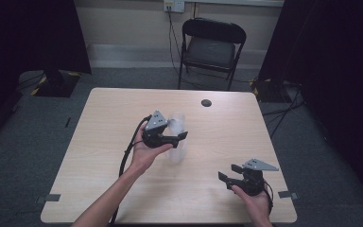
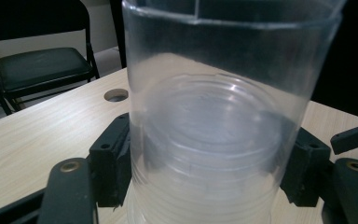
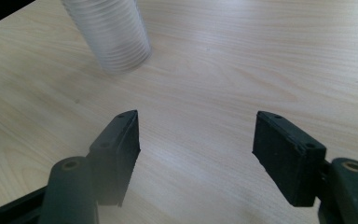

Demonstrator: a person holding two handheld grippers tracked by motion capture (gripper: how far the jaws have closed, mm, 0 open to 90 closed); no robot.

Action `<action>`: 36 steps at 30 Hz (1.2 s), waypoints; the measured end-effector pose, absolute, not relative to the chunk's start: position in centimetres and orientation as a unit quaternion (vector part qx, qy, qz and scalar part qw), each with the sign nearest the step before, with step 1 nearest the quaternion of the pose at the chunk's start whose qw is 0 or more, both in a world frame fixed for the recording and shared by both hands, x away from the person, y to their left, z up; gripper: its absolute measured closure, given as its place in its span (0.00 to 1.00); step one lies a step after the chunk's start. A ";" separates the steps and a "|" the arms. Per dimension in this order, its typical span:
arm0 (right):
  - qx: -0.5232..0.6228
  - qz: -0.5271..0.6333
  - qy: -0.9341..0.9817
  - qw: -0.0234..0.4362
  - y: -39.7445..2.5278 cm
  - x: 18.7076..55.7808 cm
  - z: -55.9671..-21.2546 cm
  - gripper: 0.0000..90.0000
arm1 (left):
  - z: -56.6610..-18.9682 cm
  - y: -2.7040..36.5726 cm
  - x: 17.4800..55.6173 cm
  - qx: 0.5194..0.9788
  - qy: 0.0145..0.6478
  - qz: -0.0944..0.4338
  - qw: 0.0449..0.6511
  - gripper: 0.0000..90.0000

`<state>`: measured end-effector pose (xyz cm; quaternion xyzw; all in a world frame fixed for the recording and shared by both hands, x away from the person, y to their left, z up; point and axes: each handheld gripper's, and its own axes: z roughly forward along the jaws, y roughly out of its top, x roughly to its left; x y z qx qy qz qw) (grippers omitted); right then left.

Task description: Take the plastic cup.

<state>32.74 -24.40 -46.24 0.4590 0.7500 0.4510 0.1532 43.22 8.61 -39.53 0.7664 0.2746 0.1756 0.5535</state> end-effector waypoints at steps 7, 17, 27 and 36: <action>0.464 0.452 0.746 0.155 -24.4 32.9 -46.2 0.34 | -38.8 8.1 43.2 0.760 0.275 0.182 0.560 0.35; 0.461 0.454 0.746 0.159 -24.4 32.8 -46.1 0.34 | -36.9 8.1 43.2 0.751 0.270 0.188 0.573 0.35; 0.460 0.458 0.744 0.161 -24.3 32.9 -46.1 0.34 | -35.9 8.1 43.3 0.733 0.284 0.178 0.592 0.36; 0.459 0.459 0.744 0.159 -24.3 32.8 -46.1 0.34 | -34.5 8.2 42.8 0.725 0.275 0.182 0.605 0.38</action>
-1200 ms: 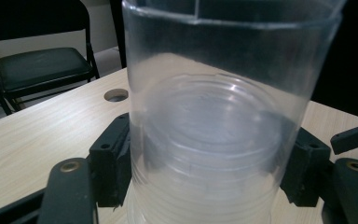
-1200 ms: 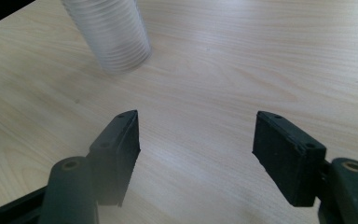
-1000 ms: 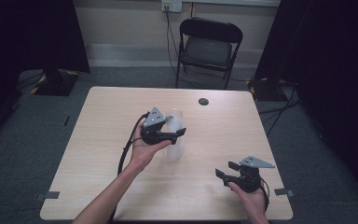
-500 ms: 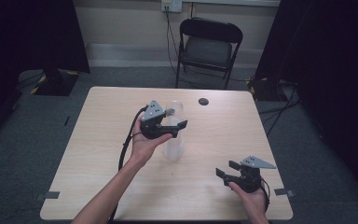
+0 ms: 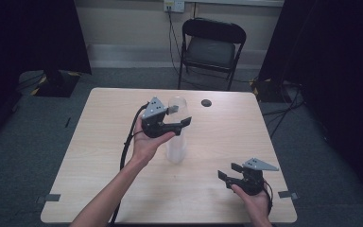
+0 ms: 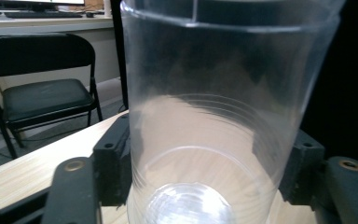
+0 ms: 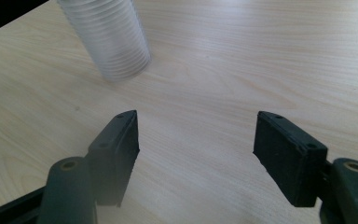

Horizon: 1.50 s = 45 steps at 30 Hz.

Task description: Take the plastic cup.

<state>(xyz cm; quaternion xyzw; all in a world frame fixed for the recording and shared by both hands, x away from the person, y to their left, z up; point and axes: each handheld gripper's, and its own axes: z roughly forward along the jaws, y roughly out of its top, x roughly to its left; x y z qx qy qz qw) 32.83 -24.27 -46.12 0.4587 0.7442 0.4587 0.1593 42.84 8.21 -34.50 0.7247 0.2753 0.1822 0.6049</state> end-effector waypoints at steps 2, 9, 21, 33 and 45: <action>0.460 0.457 0.745 0.156 -24.3 32.8 -46.2 0.34 | -34.3 8.2 42.6 0.720 0.272 0.185 0.611 0.38; 0.447 0.455 0.755 0.156 -23.8 32.8 -46.2 0.34 | -33.4 9.0 42.2 0.714 0.270 0.184 0.619 0.39; 0.437 0.453 0.762 0.155 -23.3 32.7 -46.1 0.33 | -32.8 10.8 40.9 0.719 0.268 0.159 0.621 0.38; 0.405 0.448 0.781 0.156 -21.7 32.4 -46.0 0.32 | -33.5 12.0 38.7 0.707 0.283 0.151 0.630 0.38; 0.402 0.463 0.773 0.161 -20.9 32.1 -45.5 0.32 | -34.8 12.7 37.2 0.713 0.305 0.126 0.619 0.38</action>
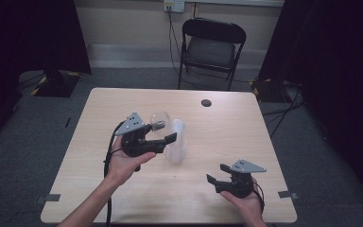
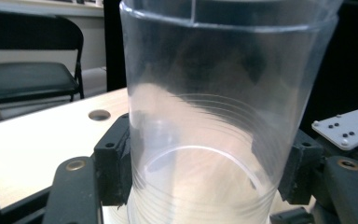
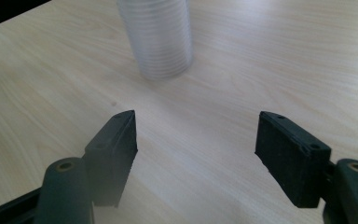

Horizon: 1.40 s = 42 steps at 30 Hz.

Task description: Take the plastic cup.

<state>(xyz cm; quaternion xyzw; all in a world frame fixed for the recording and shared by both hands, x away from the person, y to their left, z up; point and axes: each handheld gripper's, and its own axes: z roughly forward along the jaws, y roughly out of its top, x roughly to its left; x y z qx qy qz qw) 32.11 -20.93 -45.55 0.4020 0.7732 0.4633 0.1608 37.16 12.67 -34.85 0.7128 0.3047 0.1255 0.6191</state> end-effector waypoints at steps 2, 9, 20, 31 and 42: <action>0.399 0.469 0.771 0.162 -20.8 32.0 -45.4 0.33 | -35.1 12.7 36.9 0.714 0.316 0.120 0.613 0.38; 0.383 0.479 0.771 0.172 -20.0 31.7 -44.9 0.34 | -36.3 13.0 36.2 0.722 0.321 0.113 0.602 0.38; 0.364 0.485 0.776 0.172 -18.8 31.3 -44.7 0.38 | -38.5 13.5 34.4 0.723 0.345 0.087 0.593 0.38; 0.330 0.481 0.796 0.162 -16.3 31.4 -44.0 0.46 | -39.2 14.9 35.3 0.694 0.391 0.023 0.604 0.39; 0.294 0.496 0.799 0.170 -13.6 31.5 -43.0 0.55 | -39.8 14.0 34.8 0.695 0.394 -0.018 0.601 0.42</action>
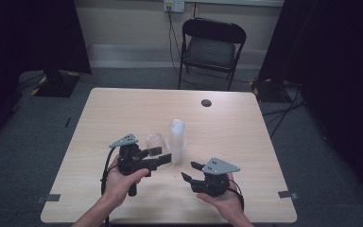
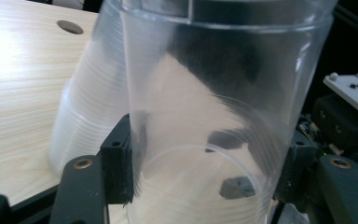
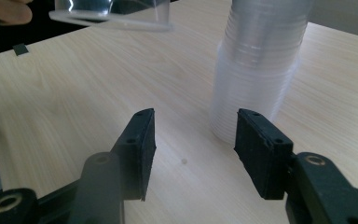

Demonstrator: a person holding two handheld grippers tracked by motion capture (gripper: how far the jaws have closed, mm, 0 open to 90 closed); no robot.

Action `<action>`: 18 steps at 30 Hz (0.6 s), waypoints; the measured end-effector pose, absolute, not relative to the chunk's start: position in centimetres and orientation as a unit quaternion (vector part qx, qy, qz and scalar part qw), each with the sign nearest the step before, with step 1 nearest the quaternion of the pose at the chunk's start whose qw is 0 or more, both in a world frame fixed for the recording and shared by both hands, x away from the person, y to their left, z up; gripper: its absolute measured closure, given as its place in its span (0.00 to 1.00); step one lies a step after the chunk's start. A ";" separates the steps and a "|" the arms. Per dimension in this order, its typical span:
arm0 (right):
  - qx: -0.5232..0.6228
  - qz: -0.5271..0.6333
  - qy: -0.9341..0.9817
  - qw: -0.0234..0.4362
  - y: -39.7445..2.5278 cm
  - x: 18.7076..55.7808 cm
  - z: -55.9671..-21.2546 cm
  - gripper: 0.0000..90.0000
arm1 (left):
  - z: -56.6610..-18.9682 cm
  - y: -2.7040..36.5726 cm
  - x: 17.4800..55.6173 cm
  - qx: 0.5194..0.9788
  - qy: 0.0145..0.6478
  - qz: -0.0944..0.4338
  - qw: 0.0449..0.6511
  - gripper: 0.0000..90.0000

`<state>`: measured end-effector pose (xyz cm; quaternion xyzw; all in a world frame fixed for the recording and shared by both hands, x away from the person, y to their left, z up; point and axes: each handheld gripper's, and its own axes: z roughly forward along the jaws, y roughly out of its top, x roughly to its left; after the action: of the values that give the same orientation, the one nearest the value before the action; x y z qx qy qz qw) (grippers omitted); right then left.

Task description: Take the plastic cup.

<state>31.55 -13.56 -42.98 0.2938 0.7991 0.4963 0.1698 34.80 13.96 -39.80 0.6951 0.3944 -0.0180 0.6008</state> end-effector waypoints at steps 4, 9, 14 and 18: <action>0.282 0.515 0.791 0.172 -13.3 31.6 -42.3 0.58 | -39.7 13.9 34.7 0.689 0.394 -0.032 0.608 0.42; 0.273 0.538 0.776 0.186 -12.7 31.1 -42.3 0.61 | -40.2 13.7 34.8 0.689 0.398 -0.043 0.604 0.41; 0.256 0.557 0.764 0.199 -12.5 30.9 -42.4 0.63 | -40.6 13.8 35.0 0.680 0.407 -0.065 0.606 0.42; 0.247 0.561 0.763 0.207 -12.4 30.9 -42.5 0.65 | -40.8 13.8 35.1 0.658 0.421 -0.103 0.616 0.42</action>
<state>30.92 -12.35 -42.50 0.2467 0.7629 0.5607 0.2069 35.14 13.81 -40.76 0.6580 0.4207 -0.1027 0.6160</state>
